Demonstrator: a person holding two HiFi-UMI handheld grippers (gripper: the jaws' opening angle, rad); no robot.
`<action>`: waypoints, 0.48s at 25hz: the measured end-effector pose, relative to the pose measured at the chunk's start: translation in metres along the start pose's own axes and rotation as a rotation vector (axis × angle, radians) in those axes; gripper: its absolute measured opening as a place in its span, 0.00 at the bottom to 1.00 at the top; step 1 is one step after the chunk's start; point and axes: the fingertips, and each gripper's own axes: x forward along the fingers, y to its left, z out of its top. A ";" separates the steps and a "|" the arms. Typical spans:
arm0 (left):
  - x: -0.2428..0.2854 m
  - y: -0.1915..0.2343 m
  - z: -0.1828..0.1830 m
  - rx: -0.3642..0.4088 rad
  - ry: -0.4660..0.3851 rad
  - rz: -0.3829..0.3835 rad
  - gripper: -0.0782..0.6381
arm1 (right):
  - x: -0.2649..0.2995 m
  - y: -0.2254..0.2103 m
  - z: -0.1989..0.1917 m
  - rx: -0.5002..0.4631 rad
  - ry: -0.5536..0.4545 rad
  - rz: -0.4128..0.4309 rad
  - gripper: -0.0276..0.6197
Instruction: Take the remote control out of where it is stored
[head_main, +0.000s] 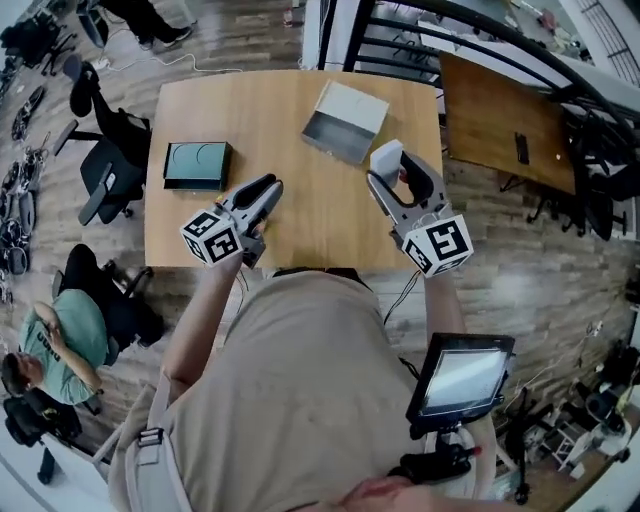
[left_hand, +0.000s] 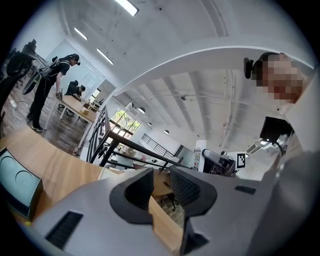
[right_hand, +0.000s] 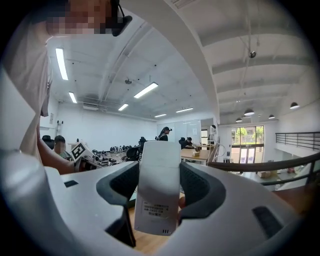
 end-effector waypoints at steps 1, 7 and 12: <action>0.000 0.001 0.000 -0.001 -0.007 0.001 0.24 | -0.001 0.002 0.001 -0.005 0.005 0.000 0.45; 0.011 -0.004 -0.027 -0.019 0.077 -0.059 0.24 | -0.026 0.020 -0.007 -0.008 0.041 -0.071 0.45; 0.015 -0.010 -0.042 0.062 0.115 -0.053 0.24 | -0.037 0.038 -0.027 -0.029 0.100 -0.108 0.45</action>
